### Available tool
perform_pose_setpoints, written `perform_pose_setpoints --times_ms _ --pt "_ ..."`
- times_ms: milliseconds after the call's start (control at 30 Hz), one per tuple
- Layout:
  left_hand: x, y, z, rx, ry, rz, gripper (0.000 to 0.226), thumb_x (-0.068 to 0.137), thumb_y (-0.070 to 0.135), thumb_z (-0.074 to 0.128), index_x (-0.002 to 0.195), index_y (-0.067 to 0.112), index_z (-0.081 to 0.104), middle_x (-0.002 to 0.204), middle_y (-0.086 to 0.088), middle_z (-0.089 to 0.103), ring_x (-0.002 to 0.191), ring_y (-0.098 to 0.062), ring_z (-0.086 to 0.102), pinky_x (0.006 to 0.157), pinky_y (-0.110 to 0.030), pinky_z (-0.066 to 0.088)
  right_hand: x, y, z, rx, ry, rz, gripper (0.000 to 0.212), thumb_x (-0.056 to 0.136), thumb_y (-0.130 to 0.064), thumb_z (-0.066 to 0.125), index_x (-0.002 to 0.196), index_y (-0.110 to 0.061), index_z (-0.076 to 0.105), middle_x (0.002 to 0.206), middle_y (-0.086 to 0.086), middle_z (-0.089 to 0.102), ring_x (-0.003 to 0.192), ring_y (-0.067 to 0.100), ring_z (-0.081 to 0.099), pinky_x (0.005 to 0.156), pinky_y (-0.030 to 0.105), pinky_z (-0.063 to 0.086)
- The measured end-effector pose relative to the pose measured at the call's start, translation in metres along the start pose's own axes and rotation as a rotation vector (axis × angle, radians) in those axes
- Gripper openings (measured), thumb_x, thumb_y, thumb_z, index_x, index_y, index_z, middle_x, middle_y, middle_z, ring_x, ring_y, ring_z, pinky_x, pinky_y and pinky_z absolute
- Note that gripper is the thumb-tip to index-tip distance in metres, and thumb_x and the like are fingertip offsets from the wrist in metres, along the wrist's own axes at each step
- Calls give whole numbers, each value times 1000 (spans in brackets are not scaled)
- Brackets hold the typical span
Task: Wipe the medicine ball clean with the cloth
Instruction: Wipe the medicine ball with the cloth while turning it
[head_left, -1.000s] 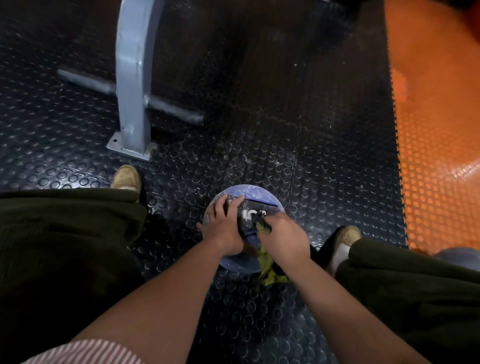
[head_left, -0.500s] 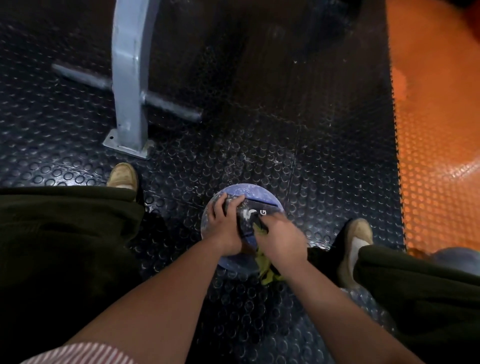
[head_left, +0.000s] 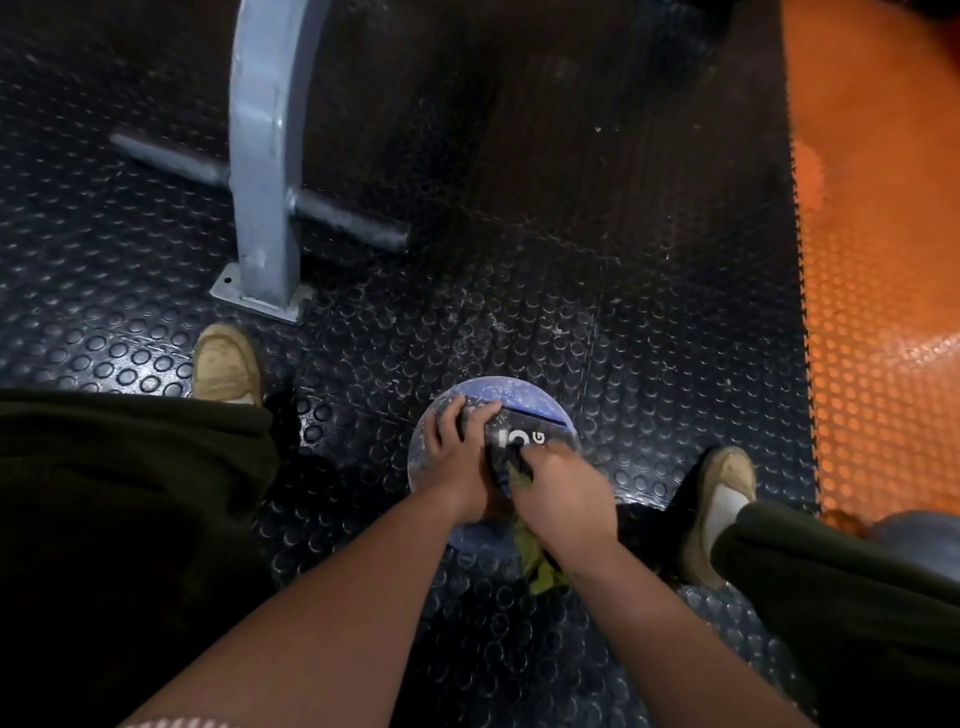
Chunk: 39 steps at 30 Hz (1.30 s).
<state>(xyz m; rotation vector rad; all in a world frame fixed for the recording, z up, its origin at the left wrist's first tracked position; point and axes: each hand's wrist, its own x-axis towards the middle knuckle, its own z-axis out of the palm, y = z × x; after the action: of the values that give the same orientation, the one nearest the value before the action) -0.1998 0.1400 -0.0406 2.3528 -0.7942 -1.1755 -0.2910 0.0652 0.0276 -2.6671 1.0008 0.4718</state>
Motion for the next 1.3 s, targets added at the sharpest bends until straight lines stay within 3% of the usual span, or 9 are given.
perform_pose_setpoints --times_ms 233,333,533,767,1033,1200,1300 --pt "-4 1 6 112 -19 -16 112 77 31 78 140 56 -11 149 10 -33 145 -31 -23 117 -57 15 24 -1 -12 105 5 125 24 89 -19 48 110 -19 61 102 4 56 82 25 54 62 28 38" --pt "-4 0 3 153 -34 -46 118 74 36 80 130 56 -21 147 9 -35 145 -31 -23 118 -54 14 46 -6 -20 124 -1 134 25 92 -20 46 111 -20 61 109 5 59 85 26 57 63 29 40" --pt "-4 -2 -5 -19 -11 -11 107 75 32 79 144 53 0 155 9 -24 146 -26 -19 119 -54 11 9 -2 0 43 10 24 27 94 -26 47 118 -19 57 117 4 55 98 28 60 68 32 43" --pt "-2 -4 1 30 6 -35 108 81 17 73 141 57 -6 153 12 -28 146 -28 -21 118 -52 10 -10 0 7 1 10 -15 26 90 -29 51 114 -20 58 114 2 55 95 28 61 65 32 41" --pt "-14 -1 0 32 -36 -56 126 65 42 86 146 51 -10 156 0 -28 145 -32 -22 117 -55 11 53 -13 -25 9 -21 60 28 92 -15 47 117 -17 58 113 9 58 93 29 60 67 33 48" --pt "-9 0 -4 -42 13 -48 105 82 12 70 145 54 -3 156 5 -26 146 -26 -20 119 -49 11 -3 -1 3 49 23 -17 25 92 -27 49 113 -17 58 113 3 56 99 27 59 70 34 45" --pt "-8 5 -2 -28 30 -51 103 84 9 68 145 54 -2 156 7 -25 146 -27 -20 118 -51 9 -19 3 13 93 44 -34 25 92 -30 50 112 -18 59 109 1 56 96 27 60 67 34 44"
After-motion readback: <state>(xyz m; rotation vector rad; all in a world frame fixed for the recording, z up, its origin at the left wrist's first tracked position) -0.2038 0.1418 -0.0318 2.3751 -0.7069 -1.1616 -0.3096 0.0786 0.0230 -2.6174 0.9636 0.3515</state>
